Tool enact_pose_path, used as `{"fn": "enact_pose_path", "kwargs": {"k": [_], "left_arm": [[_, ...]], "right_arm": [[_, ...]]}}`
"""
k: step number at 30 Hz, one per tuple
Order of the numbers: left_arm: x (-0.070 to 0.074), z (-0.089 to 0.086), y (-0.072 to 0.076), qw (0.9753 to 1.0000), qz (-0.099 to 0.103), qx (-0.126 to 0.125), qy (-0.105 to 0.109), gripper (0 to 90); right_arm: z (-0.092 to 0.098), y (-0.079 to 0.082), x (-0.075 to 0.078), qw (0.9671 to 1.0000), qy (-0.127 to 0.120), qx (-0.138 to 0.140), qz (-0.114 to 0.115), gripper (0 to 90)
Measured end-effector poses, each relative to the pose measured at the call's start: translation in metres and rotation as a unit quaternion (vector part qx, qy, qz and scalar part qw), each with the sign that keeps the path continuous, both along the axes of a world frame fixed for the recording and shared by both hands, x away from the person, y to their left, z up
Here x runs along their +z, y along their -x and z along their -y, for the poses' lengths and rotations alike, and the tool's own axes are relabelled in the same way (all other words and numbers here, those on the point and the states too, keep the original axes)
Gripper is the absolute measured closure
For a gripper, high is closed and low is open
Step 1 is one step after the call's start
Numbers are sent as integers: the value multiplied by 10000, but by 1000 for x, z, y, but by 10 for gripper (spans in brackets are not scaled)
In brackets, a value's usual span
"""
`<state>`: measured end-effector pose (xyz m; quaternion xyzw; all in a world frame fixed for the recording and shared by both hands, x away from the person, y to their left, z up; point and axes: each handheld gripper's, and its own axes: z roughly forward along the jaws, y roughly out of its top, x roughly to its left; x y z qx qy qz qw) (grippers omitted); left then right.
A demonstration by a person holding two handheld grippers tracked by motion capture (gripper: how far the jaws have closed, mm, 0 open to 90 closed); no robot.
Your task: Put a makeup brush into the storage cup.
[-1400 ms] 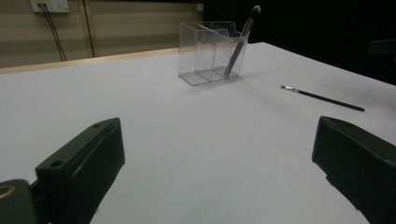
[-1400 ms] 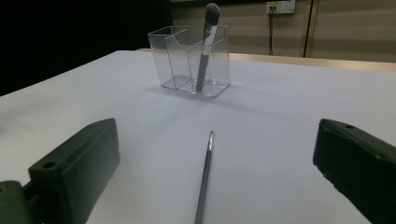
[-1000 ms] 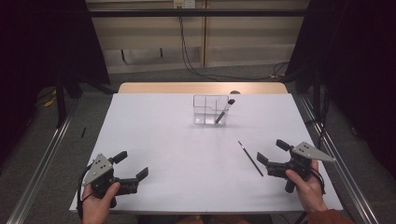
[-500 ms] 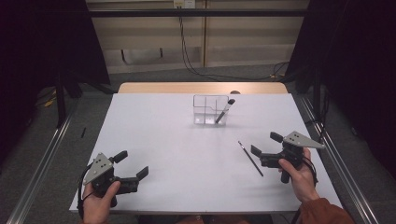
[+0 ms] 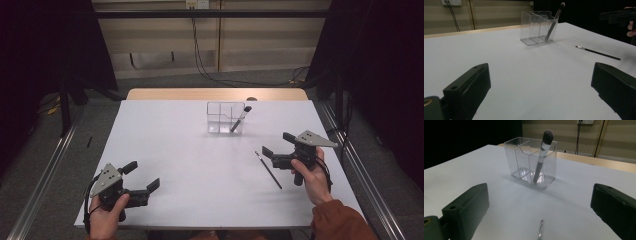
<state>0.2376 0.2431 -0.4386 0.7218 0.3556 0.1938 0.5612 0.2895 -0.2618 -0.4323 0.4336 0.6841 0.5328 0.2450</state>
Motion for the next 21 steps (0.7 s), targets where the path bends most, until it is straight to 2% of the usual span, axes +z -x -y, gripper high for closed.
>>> {"fn": "enact_pose_path", "kwargs": {"k": [5,9,11,13,17,21], "left_arm": [[0,0,0,10000,12,-29,1,25],[0,1,0,10000,30,-52,3,25],[0,1,-1,10000,30,-52,-15,25],[0,1,-1,10000,23,-47,-16,25],[0,2,-2,10000,11,-64,-29,25],[0,2,-1,10000,18,-61,-32,25]], "right_arm": [[-6,-8,6,9997,177,120,-85,12],[-8,-12,7,9997,160,131,-134,11],[-8,-14,6,9995,202,160,-201,10],[-7,-16,8,9988,238,216,-382,9],[-8,-20,13,9980,347,229,-476,11],[-11,-26,18,9957,546,269,-702,11]]}}
